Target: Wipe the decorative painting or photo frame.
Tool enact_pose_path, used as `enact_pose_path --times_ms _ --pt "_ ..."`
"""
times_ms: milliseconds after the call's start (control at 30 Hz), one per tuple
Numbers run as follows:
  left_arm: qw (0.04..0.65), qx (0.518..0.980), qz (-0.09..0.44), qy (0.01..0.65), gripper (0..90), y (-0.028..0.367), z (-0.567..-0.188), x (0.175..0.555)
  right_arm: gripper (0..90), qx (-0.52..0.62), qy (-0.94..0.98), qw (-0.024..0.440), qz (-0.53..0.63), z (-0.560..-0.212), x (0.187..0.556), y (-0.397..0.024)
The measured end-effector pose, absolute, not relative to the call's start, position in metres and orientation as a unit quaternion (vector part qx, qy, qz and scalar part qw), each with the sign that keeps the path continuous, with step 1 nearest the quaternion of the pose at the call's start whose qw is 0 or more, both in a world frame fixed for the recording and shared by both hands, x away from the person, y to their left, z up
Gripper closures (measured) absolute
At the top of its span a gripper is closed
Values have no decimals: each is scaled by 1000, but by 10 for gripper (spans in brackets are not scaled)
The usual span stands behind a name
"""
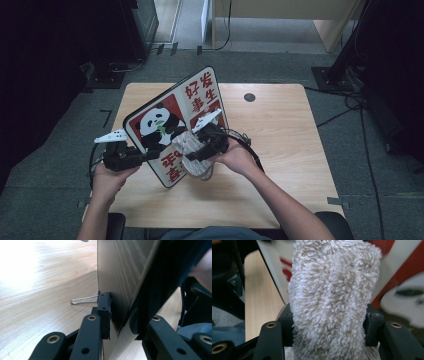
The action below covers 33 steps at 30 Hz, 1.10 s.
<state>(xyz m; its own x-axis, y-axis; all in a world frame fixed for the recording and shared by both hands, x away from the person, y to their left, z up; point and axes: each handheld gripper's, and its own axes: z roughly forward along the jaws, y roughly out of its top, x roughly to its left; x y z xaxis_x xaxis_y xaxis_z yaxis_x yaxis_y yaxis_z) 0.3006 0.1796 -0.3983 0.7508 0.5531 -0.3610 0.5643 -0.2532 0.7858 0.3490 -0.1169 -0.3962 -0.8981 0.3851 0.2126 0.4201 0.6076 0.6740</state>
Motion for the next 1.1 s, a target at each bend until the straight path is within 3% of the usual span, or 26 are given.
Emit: enact_pose_path --times_ms 567,1100 --pt "507 784 -13 357 719 185 -397 298 440 -200 -895 -9 -398 -312 357 -88" --pt "512 780 4 361 762 189 -396 288 440 -175 -899 -20 -402 -278 358 -62"
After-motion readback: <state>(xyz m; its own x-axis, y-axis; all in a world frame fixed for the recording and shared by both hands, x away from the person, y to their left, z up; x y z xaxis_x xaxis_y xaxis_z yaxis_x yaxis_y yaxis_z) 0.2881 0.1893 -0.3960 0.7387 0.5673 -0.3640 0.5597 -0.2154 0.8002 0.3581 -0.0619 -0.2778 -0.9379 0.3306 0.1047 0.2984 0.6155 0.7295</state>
